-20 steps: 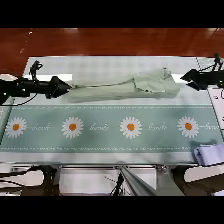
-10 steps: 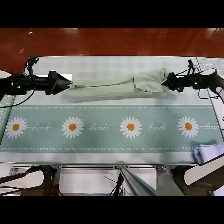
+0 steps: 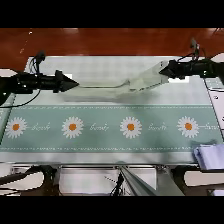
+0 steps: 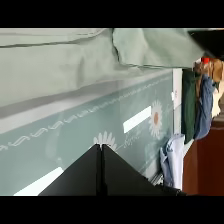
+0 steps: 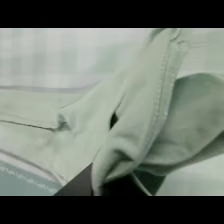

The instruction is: Fold the shirts.

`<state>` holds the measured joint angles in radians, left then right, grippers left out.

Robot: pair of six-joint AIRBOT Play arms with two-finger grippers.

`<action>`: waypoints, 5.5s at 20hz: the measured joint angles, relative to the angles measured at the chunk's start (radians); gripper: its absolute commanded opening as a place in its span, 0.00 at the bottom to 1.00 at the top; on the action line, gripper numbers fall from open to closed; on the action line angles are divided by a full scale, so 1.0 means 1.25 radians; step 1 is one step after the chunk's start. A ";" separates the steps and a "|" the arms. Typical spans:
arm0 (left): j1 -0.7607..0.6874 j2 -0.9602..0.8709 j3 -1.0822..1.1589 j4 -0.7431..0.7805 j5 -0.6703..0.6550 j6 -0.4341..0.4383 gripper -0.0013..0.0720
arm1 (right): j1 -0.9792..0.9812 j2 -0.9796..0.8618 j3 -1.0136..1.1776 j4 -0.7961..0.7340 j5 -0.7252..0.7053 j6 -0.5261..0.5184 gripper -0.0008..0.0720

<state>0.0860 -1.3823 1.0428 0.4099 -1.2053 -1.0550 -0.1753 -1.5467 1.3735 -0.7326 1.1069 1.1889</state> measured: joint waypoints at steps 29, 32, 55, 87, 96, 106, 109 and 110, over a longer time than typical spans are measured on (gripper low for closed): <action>-0.452 -0.142 -0.001 -0.303 0.323 0.111 0.05 | 0.455 0.422 0.000 -0.544 0.095 0.427 0.05; -0.318 0.006 -0.001 -0.208 0.317 0.111 0.05 | 0.463 0.412 0.000 -0.557 0.056 0.426 0.05; 0.139 0.678 -0.021 -0.061 0.097 -0.040 0.06 | 0.711 -0.037 0.000 -0.192 -0.519 0.519 0.64; 0.142 0.679 -0.050 0.184 0.070 -0.131 0.06 | 0.371 0.048 -0.432 0.114 -0.282 0.215 0.05; 0.141 0.638 -0.051 0.213 0.069 -0.138 0.06 | 0.162 0.279 -0.407 0.064 -0.146 0.180 0.05; 0.088 0.425 -0.051 0.229 0.075 -0.077 0.06 | -0.422 0.679 -0.145 -0.238 0.366 0.313 0.05; 0.069 0.364 -0.051 0.229 0.082 -0.040 0.06 | -0.529 0.710 -0.093 -0.370 0.485 0.305 0.05; 0.064 0.349 -0.051 0.229 0.084 -0.029 0.06 | -0.551 0.715 -0.085 -0.424 0.509 0.306 0.05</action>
<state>0.1665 -0.9466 0.9791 0.6960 -1.1000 -1.0912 -0.8635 -0.6529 1.2675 -1.2621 1.7435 1.5711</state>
